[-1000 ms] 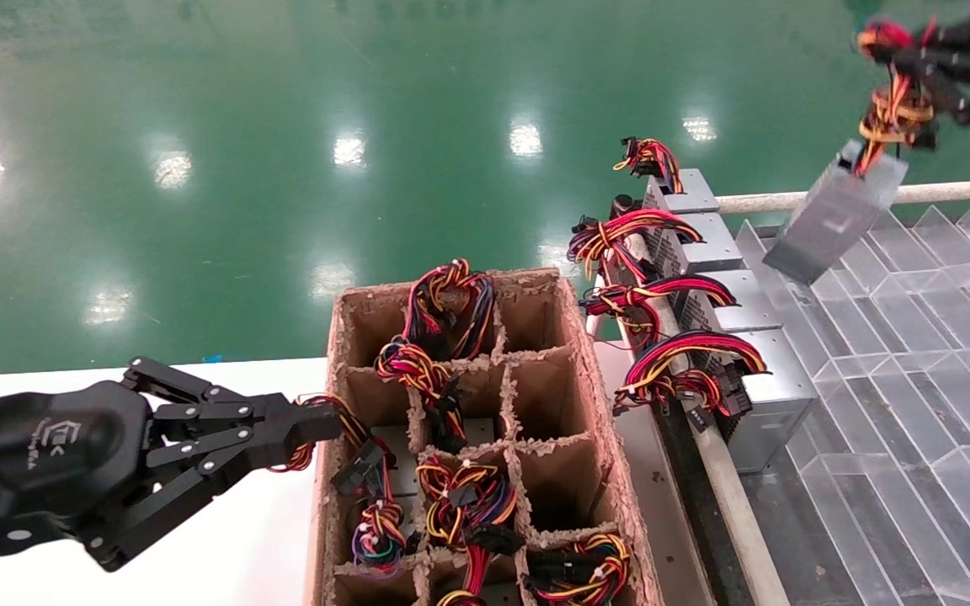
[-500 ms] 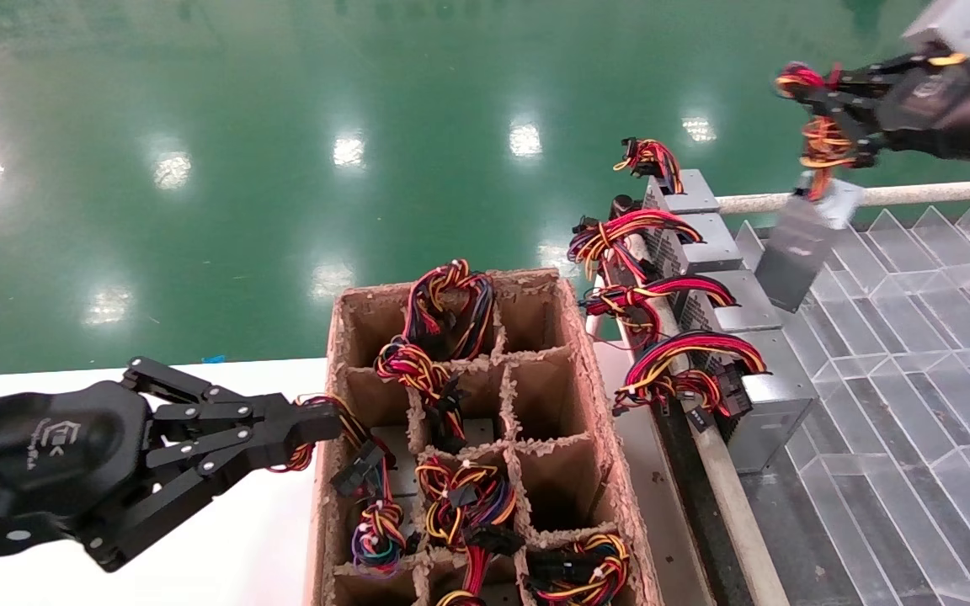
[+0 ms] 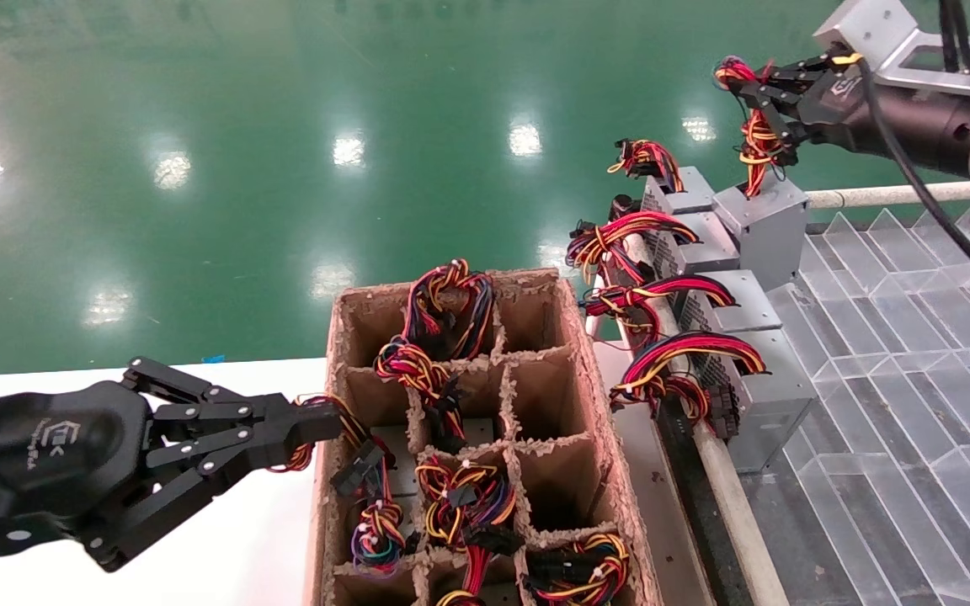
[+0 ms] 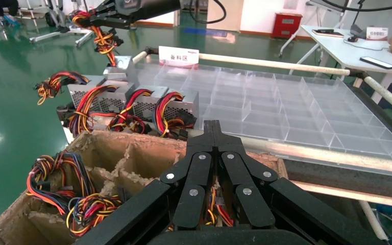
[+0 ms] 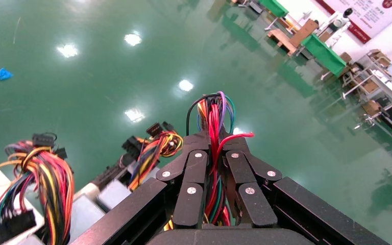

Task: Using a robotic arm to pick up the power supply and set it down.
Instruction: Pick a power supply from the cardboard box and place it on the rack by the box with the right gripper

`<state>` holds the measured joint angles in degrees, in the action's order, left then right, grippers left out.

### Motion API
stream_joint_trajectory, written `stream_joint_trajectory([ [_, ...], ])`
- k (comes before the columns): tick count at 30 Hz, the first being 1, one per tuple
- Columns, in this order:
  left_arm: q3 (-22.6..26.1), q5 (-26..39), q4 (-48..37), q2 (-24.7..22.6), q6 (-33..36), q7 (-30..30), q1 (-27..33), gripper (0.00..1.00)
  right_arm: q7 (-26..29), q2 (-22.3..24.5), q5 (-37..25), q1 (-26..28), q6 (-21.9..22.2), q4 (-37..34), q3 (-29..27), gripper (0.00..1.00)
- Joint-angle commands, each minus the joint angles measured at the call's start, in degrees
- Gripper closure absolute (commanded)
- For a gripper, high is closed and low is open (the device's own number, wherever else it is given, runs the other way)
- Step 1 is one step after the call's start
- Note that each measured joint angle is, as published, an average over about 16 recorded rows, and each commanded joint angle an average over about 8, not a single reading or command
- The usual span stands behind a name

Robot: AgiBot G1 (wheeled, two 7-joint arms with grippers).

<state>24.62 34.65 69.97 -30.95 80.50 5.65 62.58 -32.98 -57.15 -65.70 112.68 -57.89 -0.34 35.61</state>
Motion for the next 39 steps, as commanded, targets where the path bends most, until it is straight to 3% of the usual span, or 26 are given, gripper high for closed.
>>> stream_joint_trajectory([
  [1, 0.0, 0.0, 0.0, 0.0, 0.0, 0.0, 0.0, 1.00, -0.1, -0.6, 0.4, -0.3, 0.7, 0.2, -0.3, 1.00],
  [39, 0.0, 0.0, 0.0, 0.0, 0.0, 0.0, 0.0, 1.00, -0.5, -6.8, 2.0, -3.9, 8.2, -0.2, -1.4, 1.00],
])
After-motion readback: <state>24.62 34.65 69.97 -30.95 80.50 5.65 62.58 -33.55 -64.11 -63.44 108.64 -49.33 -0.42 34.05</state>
